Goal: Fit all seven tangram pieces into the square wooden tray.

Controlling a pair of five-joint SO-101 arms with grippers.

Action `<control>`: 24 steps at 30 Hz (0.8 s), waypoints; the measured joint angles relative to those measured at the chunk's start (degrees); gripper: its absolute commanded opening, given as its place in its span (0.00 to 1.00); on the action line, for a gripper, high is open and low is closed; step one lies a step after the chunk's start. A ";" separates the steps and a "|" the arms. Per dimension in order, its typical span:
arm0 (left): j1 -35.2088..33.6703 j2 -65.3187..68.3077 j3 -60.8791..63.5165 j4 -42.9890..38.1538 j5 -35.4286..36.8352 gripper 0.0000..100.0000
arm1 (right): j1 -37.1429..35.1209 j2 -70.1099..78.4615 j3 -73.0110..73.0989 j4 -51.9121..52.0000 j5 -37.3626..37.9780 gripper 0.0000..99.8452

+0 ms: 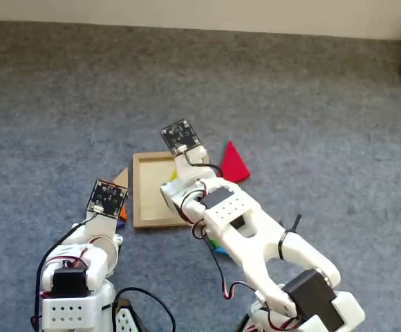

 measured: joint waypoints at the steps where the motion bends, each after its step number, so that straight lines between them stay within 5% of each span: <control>1: 0.00 0.00 0.00 0.00 0.00 0.01 | -0.09 0.26 0.00 0.00 -1.85 0.16; 9: 0.00 0.00 0.00 0.00 0.00 0.01 | 0.26 0.62 -0.09 0.00 -6.68 0.16; 24: 0.00 0.00 0.00 0.00 0.00 0.01 | 1.67 0.62 -0.09 3.25 -2.20 0.16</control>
